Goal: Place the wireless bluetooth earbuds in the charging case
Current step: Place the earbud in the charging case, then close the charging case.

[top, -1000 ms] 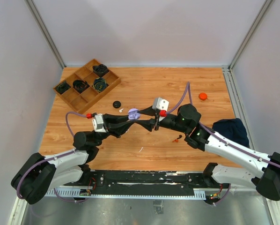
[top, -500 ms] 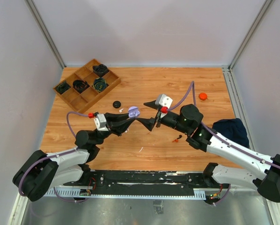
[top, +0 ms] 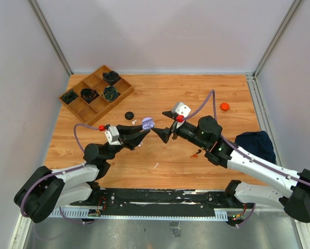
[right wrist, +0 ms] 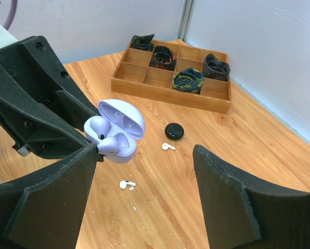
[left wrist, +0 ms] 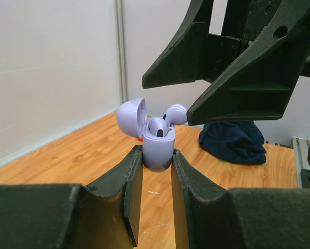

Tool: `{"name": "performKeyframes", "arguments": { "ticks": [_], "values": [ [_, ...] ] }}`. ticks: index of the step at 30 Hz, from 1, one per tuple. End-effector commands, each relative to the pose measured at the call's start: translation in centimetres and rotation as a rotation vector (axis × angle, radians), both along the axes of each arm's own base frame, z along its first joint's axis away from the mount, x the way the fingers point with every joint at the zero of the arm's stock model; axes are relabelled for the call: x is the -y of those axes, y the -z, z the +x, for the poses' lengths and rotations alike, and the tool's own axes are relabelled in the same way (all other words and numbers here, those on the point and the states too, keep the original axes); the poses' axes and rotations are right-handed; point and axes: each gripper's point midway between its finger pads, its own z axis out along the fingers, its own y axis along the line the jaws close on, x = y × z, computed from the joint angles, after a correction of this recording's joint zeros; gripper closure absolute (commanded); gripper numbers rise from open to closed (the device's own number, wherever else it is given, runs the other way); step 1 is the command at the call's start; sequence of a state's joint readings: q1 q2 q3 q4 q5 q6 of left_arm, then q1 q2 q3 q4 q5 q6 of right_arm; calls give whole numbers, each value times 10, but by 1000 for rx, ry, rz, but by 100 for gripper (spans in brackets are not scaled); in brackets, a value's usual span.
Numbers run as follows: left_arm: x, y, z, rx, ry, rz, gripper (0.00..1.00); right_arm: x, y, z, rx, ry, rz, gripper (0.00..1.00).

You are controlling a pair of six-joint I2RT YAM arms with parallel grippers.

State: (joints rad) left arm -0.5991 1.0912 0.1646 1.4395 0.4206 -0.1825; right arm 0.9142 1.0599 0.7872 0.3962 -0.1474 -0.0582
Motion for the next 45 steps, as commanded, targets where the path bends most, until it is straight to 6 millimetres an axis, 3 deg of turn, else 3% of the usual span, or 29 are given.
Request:
{"name": "performKeyframes", "arguments": {
  "ticks": [1,11,16,24,36,45],
  "values": [
    [3,-16,-7,69,22,-11,100,18,3,9,37,100,-26,24],
    [7,-13,-16,79,73,9,100,35,16,15,47,132,-92,24],
    [8,-6,-14,64,69,40,100,30,17,1,41,44,-115,24],
    [18,21,-8,67,81,188,100,16,24,-39,9,-196,-168,14],
    [34,32,-28,205,238,318,100,9,32,-43,-10,-262,-255,1],
    [36,28,-34,225,274,314,100,1,41,-47,-36,-323,-292,0]
  ]
}}
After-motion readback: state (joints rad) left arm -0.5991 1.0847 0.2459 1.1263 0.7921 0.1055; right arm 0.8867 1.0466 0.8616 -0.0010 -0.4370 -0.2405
